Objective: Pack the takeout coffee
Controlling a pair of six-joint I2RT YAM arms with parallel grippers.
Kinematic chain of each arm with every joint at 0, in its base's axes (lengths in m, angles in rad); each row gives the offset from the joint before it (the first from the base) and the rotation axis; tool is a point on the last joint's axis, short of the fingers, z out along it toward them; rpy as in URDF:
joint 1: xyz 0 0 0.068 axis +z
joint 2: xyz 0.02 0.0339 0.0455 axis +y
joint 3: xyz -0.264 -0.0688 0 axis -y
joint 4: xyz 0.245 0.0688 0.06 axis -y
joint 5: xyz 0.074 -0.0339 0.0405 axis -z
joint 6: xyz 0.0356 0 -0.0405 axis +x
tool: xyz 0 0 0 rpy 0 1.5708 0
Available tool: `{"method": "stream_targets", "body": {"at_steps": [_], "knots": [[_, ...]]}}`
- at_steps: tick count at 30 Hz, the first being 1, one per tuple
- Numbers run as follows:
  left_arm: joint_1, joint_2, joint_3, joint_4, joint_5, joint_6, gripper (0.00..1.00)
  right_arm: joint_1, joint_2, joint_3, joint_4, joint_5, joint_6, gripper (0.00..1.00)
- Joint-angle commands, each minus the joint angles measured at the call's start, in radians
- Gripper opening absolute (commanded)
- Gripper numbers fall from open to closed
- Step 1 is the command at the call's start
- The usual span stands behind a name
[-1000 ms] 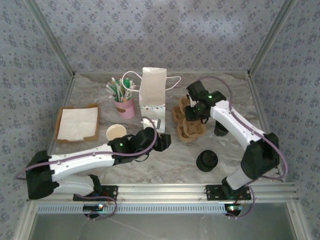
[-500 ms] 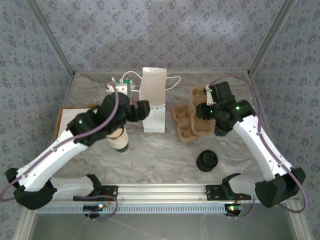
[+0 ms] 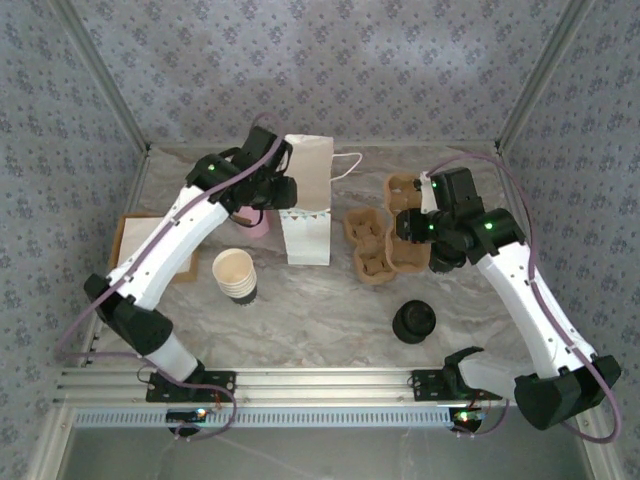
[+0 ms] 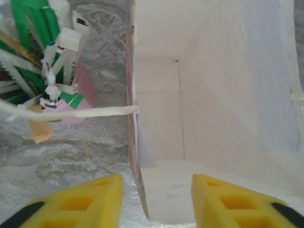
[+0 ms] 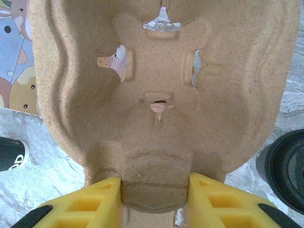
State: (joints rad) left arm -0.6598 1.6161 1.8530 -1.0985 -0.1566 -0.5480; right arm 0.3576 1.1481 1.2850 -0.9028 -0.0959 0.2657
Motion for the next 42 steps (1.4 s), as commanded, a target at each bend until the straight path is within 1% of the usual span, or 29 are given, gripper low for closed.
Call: {"method": "stream_targets", "body": {"at_steps": [1,3,6,9,13,15,16,21,26,31,36,42], "knots": [[0.026,0.016,0.04,-0.06,0.025,0.022,0.36,-0.011,-0.03,0.0,-0.017,-0.022,0.011,0.36],[0.035,0.023,0.037,-0.055,0.028,0.02,0.32,-0.011,-0.037,0.005,-0.022,-0.029,0.012,0.36],[0.046,0.029,0.033,-0.043,0.035,0.018,0.3,-0.013,-0.046,0.014,-0.025,-0.04,0.013,0.37],[0.048,0.037,0.032,-0.035,0.044,0.016,0.23,-0.014,-0.055,0.023,-0.031,-0.049,0.015,0.36],[0.047,0.052,0.039,-0.051,0.065,0.008,0.08,-0.016,-0.066,0.039,-0.038,-0.058,0.016,0.37],[0.042,0.049,0.043,-0.064,0.071,-0.001,0.02,-0.016,-0.07,0.048,-0.039,-0.061,0.018,0.36],[0.038,0.044,0.046,-0.073,0.071,-0.01,0.0,-0.016,-0.071,0.055,-0.044,-0.064,0.018,0.36],[-0.004,0.004,0.048,-0.111,0.049,-0.064,0.0,-0.018,-0.079,0.078,-0.054,-0.073,0.021,0.37],[-0.081,-0.035,0.036,-0.153,0.0,-0.132,0.0,-0.017,-0.097,0.098,-0.068,-0.08,0.021,0.37],[-0.144,-0.086,-0.008,-0.152,-0.04,-0.21,0.0,-0.02,-0.113,0.126,-0.095,-0.084,0.013,0.37],[-0.23,-0.132,-0.045,-0.161,-0.093,-0.292,0.0,-0.026,-0.133,0.153,-0.12,-0.082,0.012,0.37],[-0.334,-0.177,-0.127,-0.137,-0.14,-0.389,0.0,-0.031,-0.148,0.182,-0.129,-0.098,0.02,0.37]]}}
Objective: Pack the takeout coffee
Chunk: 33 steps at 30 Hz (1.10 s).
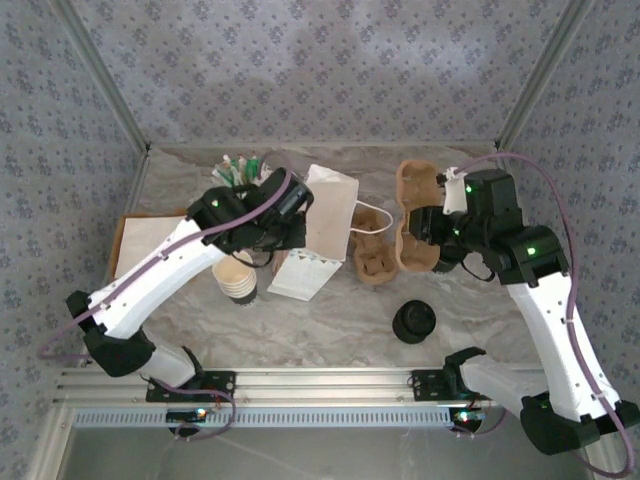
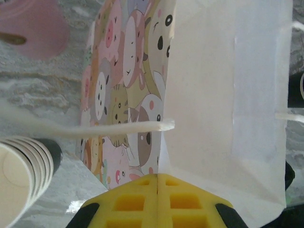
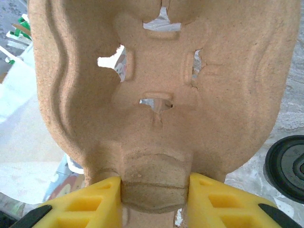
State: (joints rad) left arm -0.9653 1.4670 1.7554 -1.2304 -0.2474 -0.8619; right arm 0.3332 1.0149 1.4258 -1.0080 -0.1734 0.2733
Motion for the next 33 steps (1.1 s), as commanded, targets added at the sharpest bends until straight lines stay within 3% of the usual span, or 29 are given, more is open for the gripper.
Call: {"method": "stream_targets", "body": {"at_steps": [1,14,26,33], "knots": [[-0.041,-0.035,-0.05,0.011,-0.05,-0.091,0.0,-0.008,-0.016,0.049,-0.026,-0.021,0.014,0.37],[-0.173,-0.099,-0.125,0.165,-0.083,-0.192,0.0,-0.01,0.047,0.255,-0.072,-0.074,0.034,0.37],[-0.185,-0.25,-0.354,0.4,-0.1,-0.277,0.0,0.009,0.14,0.339,0.03,-0.235,0.123,0.36],[-0.184,-0.331,-0.457,0.471,-0.123,-0.32,0.0,0.082,0.216,0.35,0.111,-0.254,0.182,0.36]]}}
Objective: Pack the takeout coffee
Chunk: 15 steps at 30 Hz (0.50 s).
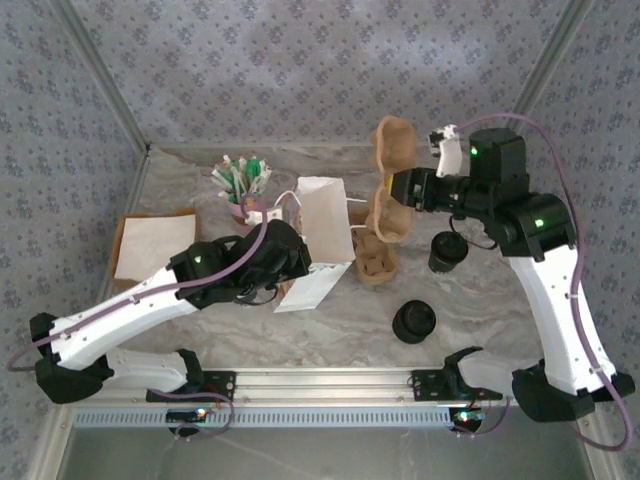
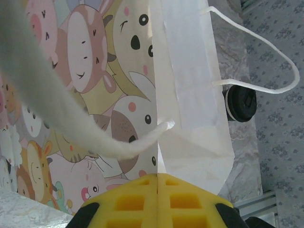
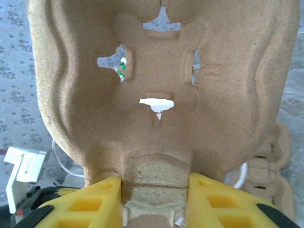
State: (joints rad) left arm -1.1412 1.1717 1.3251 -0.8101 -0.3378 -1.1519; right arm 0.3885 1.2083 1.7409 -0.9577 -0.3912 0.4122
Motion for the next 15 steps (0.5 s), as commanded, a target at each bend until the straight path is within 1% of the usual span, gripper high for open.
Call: {"method": "stream_targets", "body": {"at_steps": [1,4,10,12,15], "knots": [[-0.008,-0.05,-0.04,0.054,-0.042,-0.034,0.02,0.043,0.036,0.04,0.071,-0.03,0.05,0.35],[-0.001,-0.092,-0.079,0.055,-0.055,-0.041,0.07,0.094,0.077,0.061,0.087,-0.003,0.06,0.35],[0.013,-0.174,-0.156,0.051,-0.059,-0.056,0.26,0.198,0.164,0.109,0.097,0.058,0.066,0.35],[0.021,-0.197,-0.175,0.047,-0.059,-0.055,0.29,0.231,0.193,0.129,0.097,0.076,0.066,0.35],[0.032,-0.234,-0.196,0.029,-0.057,-0.054,0.31,0.275,0.235,0.165,0.091,0.104,0.066,0.35]]}}
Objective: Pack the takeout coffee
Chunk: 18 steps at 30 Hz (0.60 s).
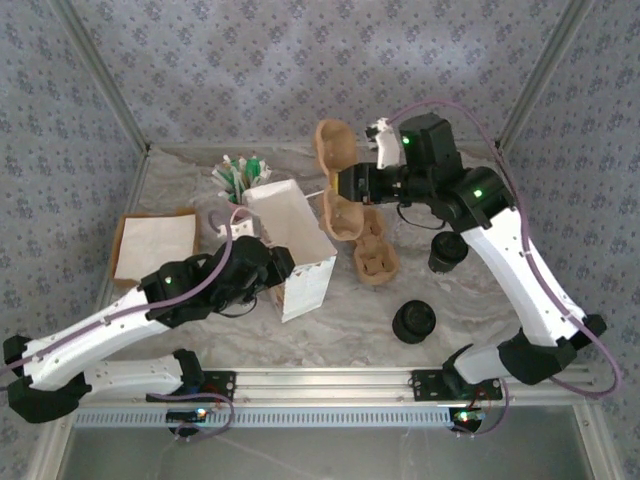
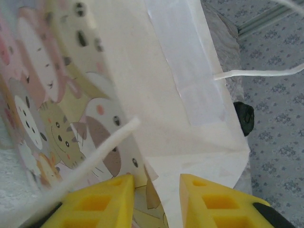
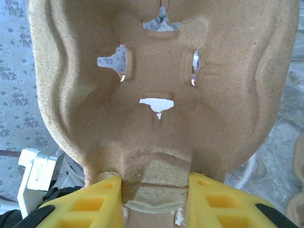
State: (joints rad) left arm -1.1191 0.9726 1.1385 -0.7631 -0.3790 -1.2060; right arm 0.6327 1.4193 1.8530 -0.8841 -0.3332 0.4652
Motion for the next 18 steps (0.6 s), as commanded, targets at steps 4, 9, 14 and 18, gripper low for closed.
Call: {"method": "stream_targets", "body": {"at_steps": [4,9,14,18], "knots": [[0.019,-0.096,-0.046,-0.039,-0.017,-0.006,0.35,0.085,0.081,0.105,0.006,0.075,0.009,0.34],[0.025,-0.161,-0.101,-0.043,-0.015,-0.013,0.42,0.128,0.141,0.16,-0.017,0.096,-0.001,0.34],[0.026,-0.192,-0.109,-0.062,0.006,0.0,0.52,0.16,0.173,0.179,-0.014,0.099,-0.036,0.34],[0.025,-0.192,-0.08,-0.072,0.043,0.041,0.58,0.181,0.192,0.196,-0.017,0.086,-0.063,0.34]]}}
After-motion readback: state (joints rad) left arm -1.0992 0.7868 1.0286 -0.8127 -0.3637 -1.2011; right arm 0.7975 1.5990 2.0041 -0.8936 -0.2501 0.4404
